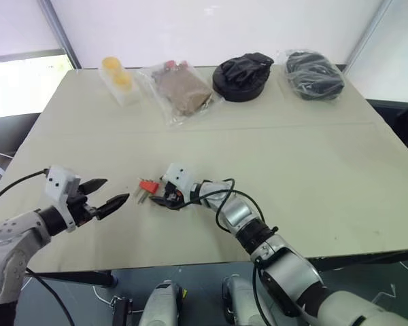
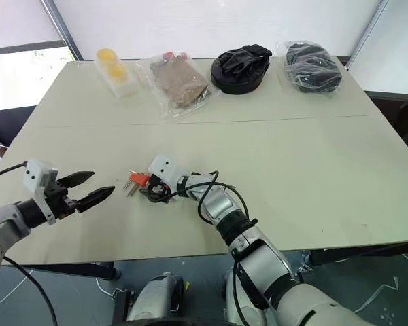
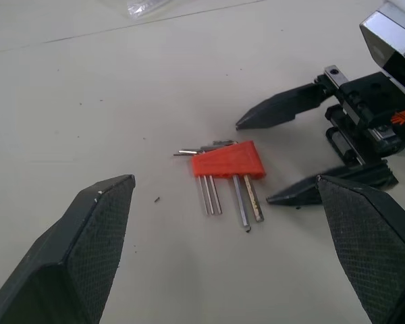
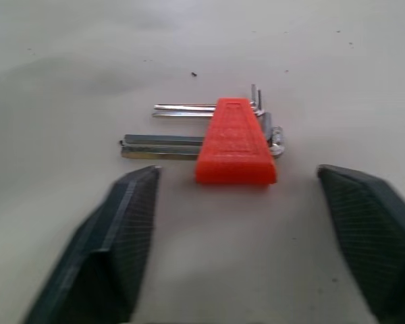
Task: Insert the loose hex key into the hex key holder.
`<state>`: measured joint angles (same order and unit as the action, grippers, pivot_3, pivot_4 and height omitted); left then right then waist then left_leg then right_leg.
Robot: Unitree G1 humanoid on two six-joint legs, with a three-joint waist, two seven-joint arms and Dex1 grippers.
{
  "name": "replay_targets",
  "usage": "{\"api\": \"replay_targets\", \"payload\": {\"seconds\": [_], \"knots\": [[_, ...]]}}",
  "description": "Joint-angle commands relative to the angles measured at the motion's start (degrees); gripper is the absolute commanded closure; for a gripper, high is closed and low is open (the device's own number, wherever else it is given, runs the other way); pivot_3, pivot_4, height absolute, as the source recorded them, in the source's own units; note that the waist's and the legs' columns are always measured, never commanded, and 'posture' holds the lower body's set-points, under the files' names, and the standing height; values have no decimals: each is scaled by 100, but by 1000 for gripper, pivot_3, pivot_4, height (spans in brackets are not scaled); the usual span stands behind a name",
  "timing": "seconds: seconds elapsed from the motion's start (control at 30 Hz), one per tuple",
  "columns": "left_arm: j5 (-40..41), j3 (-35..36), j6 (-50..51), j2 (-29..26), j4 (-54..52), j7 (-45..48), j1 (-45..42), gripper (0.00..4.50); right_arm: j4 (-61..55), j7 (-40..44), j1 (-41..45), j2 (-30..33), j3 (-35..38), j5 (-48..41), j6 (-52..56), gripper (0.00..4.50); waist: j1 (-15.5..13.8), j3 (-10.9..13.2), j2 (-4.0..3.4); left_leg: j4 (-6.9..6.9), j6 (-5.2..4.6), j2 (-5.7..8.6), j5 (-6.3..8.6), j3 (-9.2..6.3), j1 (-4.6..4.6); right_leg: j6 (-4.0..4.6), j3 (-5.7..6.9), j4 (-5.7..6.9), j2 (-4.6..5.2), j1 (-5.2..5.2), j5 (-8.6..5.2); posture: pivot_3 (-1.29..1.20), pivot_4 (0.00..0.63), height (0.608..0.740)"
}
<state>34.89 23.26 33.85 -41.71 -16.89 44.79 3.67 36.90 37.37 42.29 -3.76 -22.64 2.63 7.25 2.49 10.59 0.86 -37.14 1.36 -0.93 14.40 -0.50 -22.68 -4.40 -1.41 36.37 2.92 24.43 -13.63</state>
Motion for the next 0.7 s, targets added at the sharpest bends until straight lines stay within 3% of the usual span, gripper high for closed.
{"api": "replay_targets", "payload": {"seconds": [0.03, 0.1, 0.4, 0.57, 0.7], "knots": [[-50, -8, -160, 9, -46, -22, -77, 0, 207, -26, 42, -38, 33, 101, -72, 2801, 3, 0, 0, 1, 0, 0, 0, 0, 0, 0, 0, 0, 0, 0, 0, 0, 150, 740], [-69, -39, -182, 27, -21, -24, -90, 0, 268, 3, 67, -47, 5, 130, -145, 3502, 5, 0, 0, 3, 0, 0, 0, 0, 2, 0, -1, 0, 1, 0, 0, 0, 150, 740], [-127, -173, -282, 52, 158, 24, -188, 0, 84, 277, 58, 163, -147, 318, -747, 3500, 6, 0, -1, 5, 1, 0, 0, 3, 7, 0, -3, -1, 1, -3, 0, 0, 150, 740], [-45, -309, -219, -92, 463, 439, -366, 0, -657, 86, 290, 863, -310, 922, -2366, 3500, 1, 1, 0, 7, 1, 6, 0, 4, -2, 0, -3, -5, 6, 1, 0, 0, 150, 740], [250, -481, 19, -201, 794, 926, -891, 0, -694, -733, 905, 1717, -541, 2146, -3750, 3500, 0, 5, 0, 5, 2, 8, 0, 9, -4, 0, -3, -4, 2, 6, 0, 0, 150, 740]]}}
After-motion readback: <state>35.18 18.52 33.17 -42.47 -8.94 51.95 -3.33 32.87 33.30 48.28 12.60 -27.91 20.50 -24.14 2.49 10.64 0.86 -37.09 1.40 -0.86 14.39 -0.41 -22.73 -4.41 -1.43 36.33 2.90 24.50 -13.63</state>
